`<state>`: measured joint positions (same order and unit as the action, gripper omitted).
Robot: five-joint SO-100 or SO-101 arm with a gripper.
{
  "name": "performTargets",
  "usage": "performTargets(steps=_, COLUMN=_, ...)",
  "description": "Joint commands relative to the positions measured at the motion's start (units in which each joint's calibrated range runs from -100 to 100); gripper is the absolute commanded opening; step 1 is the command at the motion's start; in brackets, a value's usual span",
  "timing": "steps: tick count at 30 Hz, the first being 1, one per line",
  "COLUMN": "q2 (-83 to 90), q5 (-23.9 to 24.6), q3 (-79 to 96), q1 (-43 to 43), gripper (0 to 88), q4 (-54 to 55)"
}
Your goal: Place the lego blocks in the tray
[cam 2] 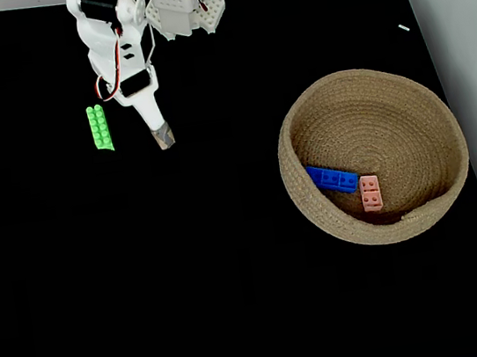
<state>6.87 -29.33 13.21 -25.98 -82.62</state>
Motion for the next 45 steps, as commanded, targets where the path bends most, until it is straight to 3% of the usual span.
performTargets(steps=1, q2=0.87, q5=-1.42, q3=-1.68, q1=-1.81, gripper=48.0, q4=0.20)
performTargets(steps=2, q2=0.78, q5=1.71, q3=-1.77, q1=-1.81, gripper=48.5, q4=0.53)
performTargets(steps=5, q2=0.61, q5=17.39, q3=-1.04, q1=-0.98, gripper=51.5, q4=8.03)
performTargets(steps=11, q2=-1.71, q5=39.27, q3=-0.86, q1=-0.49, gripper=53.1, q4=13.11)
performTargets(steps=17, q2=-1.02, q5=49.28, q3=9.82, q1=-1.89, gripper=52.4, q4=16.53)
performTargets(steps=22, q2=-2.91, q5=51.28, q3=14.01, q1=-4.03, gripper=52.5, q4=18.44)
performTargets(steps=29, q2=-3.43, q5=50.06, q3=14.74, q1=-8.40, gripper=53.0, q4=19.52)
performTargets(steps=38, q2=-3.77, q5=50.11, q3=18.39, q1=-10.38, gripper=46.5, q4=20.19)
performTargets(steps=43, q2=-2.66, q5=49.33, q3=21.58, q1=-9.72, gripper=34.0, q4=23.94)
performTargets(steps=45, q2=-2.14, q5=48.60, q3=22.86, q1=-9.72, gripper=19.8, q4=26.44)
